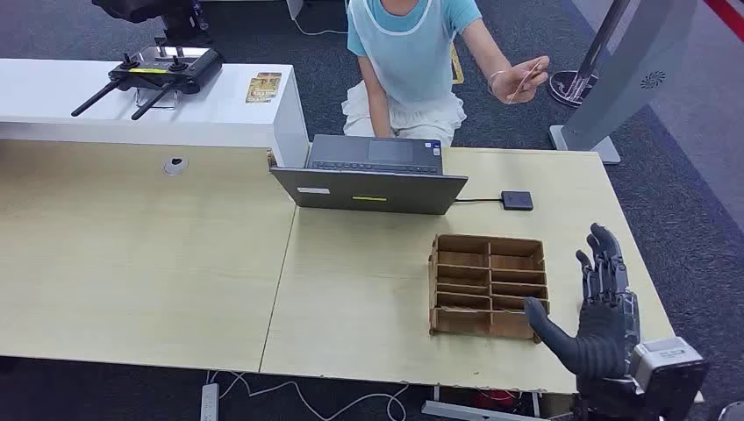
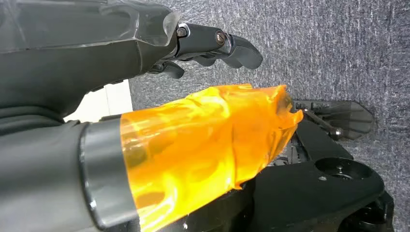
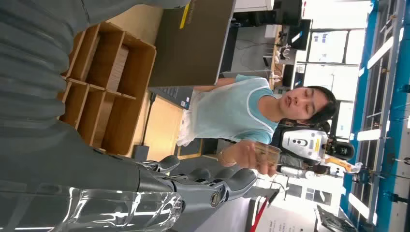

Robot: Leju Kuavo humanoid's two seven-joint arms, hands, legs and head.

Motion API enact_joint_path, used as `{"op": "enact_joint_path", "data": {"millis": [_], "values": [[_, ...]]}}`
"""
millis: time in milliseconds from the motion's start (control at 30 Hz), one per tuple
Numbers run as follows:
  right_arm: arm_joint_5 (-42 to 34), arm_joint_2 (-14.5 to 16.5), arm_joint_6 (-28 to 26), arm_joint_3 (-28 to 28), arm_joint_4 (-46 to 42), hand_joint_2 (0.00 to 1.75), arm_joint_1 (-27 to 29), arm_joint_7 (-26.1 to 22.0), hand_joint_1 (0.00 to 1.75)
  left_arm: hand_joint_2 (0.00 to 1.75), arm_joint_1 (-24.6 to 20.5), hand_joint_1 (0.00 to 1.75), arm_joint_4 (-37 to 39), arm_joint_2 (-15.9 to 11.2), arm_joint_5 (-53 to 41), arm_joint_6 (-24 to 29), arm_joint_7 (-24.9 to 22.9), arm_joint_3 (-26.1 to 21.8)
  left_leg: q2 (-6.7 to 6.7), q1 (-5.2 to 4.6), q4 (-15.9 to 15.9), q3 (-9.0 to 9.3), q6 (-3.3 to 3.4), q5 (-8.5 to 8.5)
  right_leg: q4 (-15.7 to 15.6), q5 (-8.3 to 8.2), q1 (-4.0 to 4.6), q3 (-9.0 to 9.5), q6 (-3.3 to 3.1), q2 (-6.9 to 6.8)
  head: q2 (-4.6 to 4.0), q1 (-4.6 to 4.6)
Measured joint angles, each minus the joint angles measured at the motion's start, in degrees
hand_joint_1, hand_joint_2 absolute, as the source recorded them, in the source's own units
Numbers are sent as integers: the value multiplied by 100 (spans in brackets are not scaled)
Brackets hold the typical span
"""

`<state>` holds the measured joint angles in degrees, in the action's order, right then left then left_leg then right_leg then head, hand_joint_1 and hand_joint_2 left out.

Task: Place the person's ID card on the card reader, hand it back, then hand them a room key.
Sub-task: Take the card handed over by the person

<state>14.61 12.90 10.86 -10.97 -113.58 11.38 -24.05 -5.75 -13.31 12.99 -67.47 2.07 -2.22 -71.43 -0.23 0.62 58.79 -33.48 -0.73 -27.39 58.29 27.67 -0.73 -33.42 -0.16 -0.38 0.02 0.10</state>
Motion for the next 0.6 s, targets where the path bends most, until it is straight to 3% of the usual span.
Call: {"op": "enact_joint_path", "data": {"millis": [300,600], "values": [[1023,-198,-625,279,194,175,-597,171,0,0,0,0,0,-2,79,1,59,0,0,0,0,1,0,1,1,-1,0,1,0,1,-1,1],[4384,-496,-2412,725,398,175,-1806,979,0,0,-1,0,0,-4,-137,-119,35,26,2,0,0,3,-1,4,4,-4,0,1,-2,3,-1,1]]}}
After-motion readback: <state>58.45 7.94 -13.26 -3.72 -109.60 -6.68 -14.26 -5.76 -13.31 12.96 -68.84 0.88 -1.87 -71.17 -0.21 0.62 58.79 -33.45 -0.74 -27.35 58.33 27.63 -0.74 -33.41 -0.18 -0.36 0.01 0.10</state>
